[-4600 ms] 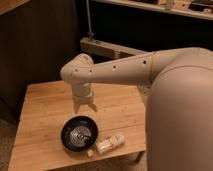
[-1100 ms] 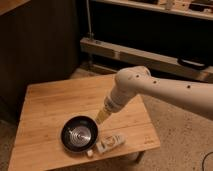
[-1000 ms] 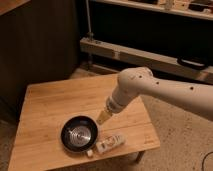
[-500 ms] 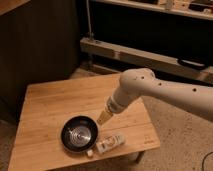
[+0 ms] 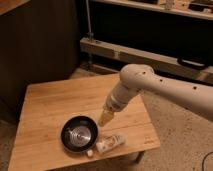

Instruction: Place the bottle in the ceramic bowl

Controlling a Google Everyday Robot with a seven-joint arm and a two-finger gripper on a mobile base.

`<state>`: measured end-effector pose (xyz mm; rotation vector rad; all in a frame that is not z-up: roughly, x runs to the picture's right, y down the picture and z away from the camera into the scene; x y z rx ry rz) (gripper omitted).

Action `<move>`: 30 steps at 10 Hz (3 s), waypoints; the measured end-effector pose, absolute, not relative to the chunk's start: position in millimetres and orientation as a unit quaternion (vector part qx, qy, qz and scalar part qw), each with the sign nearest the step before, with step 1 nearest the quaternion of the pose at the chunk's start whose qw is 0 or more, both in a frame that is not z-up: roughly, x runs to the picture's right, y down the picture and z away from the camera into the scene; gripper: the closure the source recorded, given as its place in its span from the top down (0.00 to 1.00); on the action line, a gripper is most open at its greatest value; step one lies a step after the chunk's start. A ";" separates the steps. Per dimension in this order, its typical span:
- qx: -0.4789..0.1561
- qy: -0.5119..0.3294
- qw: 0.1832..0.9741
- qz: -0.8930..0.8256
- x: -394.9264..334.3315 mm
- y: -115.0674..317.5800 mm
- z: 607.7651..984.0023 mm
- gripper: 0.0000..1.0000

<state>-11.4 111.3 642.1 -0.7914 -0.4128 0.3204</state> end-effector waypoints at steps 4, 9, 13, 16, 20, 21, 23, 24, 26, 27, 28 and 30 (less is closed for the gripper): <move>-0.358 -0.233 0.902 0.060 -14.9 107.5 634.8 0.65; -0.358 -0.233 0.902 0.061 -14.5 107.5 634.9 0.65; -0.331 -0.223 0.916 0.042 -3.8 128.7 637.2 0.65; -0.312 -0.227 0.922 0.007 21.7 159.8 637.8 0.65; -0.318 -0.239 0.917 -0.038 20.9 174.1 655.7 0.65; -0.323 -0.238 0.915 -0.045 20.0 179.8 662.4 0.65; -0.334 -0.221 0.914 -0.058 17.1 200.9 680.2 0.65; -0.335 -0.212 0.916 -0.064 14.6 208.3 682.2 0.65; -0.336 -0.190 0.921 -0.062 16.1 231.4 680.2 0.65; -0.334 -0.182 0.923 -0.061 15.8 240.0 679.2 0.65; -0.333 -0.177 0.924 -0.060 15.4 247.9 678.0 0.65; -0.332 -0.174 0.925 -0.052 13.3 258.9 678.9 0.65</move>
